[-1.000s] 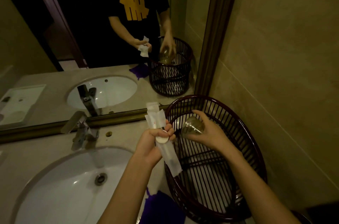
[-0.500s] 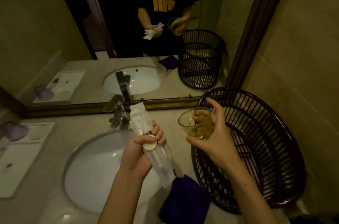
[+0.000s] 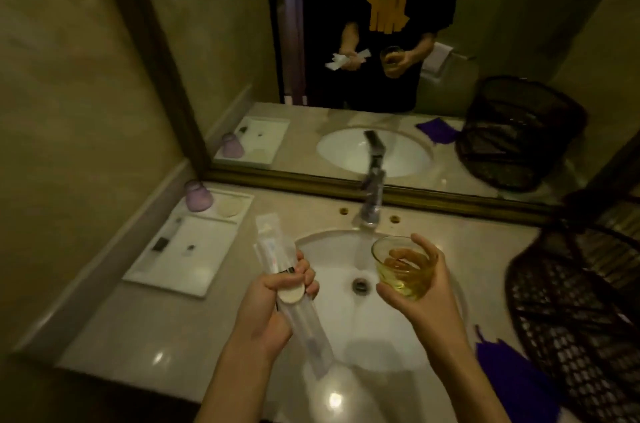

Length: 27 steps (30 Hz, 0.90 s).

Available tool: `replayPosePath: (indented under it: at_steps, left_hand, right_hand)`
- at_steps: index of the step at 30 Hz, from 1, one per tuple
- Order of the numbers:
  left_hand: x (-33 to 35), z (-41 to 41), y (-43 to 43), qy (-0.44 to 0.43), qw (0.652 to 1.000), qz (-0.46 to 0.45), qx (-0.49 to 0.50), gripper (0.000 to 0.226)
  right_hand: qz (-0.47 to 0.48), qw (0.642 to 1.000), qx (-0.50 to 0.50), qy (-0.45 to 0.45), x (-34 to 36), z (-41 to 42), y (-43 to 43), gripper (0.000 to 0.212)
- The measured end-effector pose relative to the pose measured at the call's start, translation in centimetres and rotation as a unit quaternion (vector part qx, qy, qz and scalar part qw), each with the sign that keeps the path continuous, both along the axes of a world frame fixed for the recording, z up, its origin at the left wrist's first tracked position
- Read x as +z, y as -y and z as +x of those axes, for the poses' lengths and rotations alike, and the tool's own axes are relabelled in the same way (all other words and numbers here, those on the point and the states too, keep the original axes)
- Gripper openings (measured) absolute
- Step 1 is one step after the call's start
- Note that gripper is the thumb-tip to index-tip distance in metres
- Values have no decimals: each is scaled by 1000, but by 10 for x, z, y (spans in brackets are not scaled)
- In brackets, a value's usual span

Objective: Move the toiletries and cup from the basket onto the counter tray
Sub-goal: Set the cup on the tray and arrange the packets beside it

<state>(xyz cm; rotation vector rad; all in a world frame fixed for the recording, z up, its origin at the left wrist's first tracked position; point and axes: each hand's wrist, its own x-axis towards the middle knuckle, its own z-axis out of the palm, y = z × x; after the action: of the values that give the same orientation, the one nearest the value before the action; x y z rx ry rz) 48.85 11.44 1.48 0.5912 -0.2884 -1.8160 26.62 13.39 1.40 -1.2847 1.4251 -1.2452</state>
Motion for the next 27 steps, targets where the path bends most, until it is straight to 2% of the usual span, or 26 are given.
replayPosePath:
  at_steps: [6,13,19,27]
  left_hand:
    - [-12,96,-16,-31,998,22,50,35]
    - [-21,144,5,-33,995,31,91,37]
    - [-18,177,49,-4,993,42,108,36]
    - [-28,205,100,-11,990,64,124,36]
  right_hand:
    - [24,997,63,-25,-6,95,7,85]
    - [46,992,112,-29,-21,159,43,82]
    - [41,988,122,-91,-38,189,103,101]
    - [48,986,144,-66,-51,233,186,70]
